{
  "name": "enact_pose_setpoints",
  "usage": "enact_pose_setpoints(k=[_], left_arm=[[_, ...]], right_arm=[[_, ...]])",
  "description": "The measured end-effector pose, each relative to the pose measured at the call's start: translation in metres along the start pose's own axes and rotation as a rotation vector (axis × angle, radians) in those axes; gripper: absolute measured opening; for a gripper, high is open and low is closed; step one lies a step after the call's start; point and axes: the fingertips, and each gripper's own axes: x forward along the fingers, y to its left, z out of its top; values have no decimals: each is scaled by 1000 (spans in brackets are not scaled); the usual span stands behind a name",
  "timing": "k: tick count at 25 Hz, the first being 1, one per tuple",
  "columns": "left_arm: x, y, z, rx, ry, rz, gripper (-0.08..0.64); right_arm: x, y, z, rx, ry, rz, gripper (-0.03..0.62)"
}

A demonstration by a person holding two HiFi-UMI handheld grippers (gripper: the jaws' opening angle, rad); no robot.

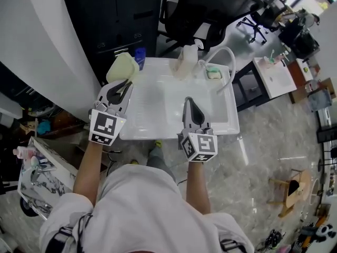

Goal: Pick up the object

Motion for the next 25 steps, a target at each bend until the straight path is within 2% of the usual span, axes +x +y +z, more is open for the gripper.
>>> enact_pose_setpoints(k=[9, 25], left_arm=[[-47, 14, 3, -54, -55, 46, 49], [-71, 8, 5, -97, -77, 53, 43]], right_arm=[[-22, 18, 7, -18, -13, -20, 5], [-47, 23, 17, -67, -9, -36, 3]])
